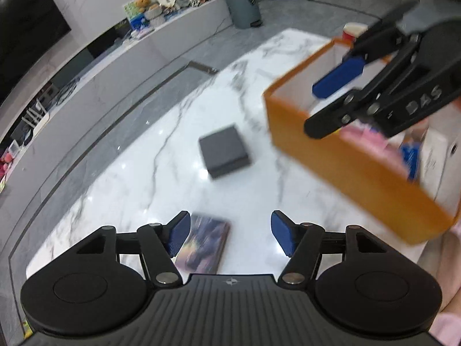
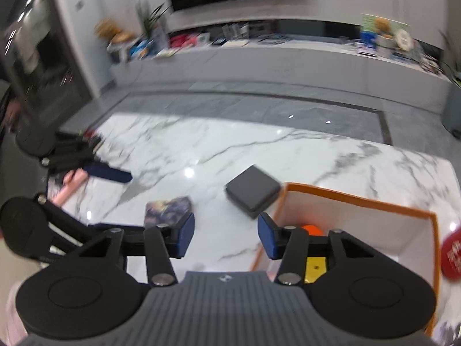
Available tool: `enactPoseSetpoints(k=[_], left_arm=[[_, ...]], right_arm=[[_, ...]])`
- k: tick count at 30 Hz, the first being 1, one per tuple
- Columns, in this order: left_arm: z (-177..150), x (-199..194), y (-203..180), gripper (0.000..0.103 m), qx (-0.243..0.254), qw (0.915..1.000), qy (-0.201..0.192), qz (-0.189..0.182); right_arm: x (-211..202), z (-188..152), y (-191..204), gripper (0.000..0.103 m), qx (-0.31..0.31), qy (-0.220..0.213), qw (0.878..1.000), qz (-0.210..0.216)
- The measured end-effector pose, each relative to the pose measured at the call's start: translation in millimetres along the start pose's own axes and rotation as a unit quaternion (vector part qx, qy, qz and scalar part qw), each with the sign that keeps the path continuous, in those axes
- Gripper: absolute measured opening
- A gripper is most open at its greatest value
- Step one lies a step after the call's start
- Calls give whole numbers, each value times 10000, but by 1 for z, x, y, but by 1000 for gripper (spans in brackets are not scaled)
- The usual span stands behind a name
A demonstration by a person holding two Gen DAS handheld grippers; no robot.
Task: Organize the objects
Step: 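Grasp the picture book with the left gripper while the right grasps the dark grey box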
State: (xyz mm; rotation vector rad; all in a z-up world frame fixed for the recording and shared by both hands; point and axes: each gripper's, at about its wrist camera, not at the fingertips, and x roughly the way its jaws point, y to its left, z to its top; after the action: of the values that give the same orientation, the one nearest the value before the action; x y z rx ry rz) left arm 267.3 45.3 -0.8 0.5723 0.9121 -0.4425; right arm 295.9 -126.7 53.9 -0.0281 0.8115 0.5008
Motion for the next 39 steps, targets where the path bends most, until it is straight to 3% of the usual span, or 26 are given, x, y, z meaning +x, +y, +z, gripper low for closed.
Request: enactPoseSetpoints(k=[7, 11, 13, 16, 19, 23, 27, 35, 39], left_arm=[[-27, 42, 21, 77, -94, 9995, 249, -169], [-35, 67, 38, 79, -184, 9987, 375, -290], [-38, 78, 44, 80, -184, 9985, 421, -301], [-38, 94, 51, 80, -89, 9981, 468, -378], [-38, 108, 55, 80, 48, 9975, 520, -485], [-37, 124, 59, 80, 166, 9961, 582, -648], [-38, 130, 62, 81, 214, 9944, 601, -844], [-43, 133, 65, 81, 221, 9914, 727, -1069], [-46, 132, 67, 78, 90, 9900, 771, -1177]], right_arm=[[62, 18, 18, 65, -227, 826, 9961, 203], [100, 29, 33, 79, -1062, 1335, 9852, 164], [121, 33, 35, 80, -1492, 1520, 9771, 21], [150, 39, 32, 81, -2093, 1811, 9609, -87], [180, 46, 28, 96, -2641, 2149, 9400, -216], [215, 55, 20, 97, -3323, 2614, 9055, -364], [240, 65, 10, 97, -3527, 3026, 8853, -165], [277, 76, -7, 98, -3432, 3363, 8766, -276], [287, 75, -12, 98, -3221, 3445, 8817, -168]])
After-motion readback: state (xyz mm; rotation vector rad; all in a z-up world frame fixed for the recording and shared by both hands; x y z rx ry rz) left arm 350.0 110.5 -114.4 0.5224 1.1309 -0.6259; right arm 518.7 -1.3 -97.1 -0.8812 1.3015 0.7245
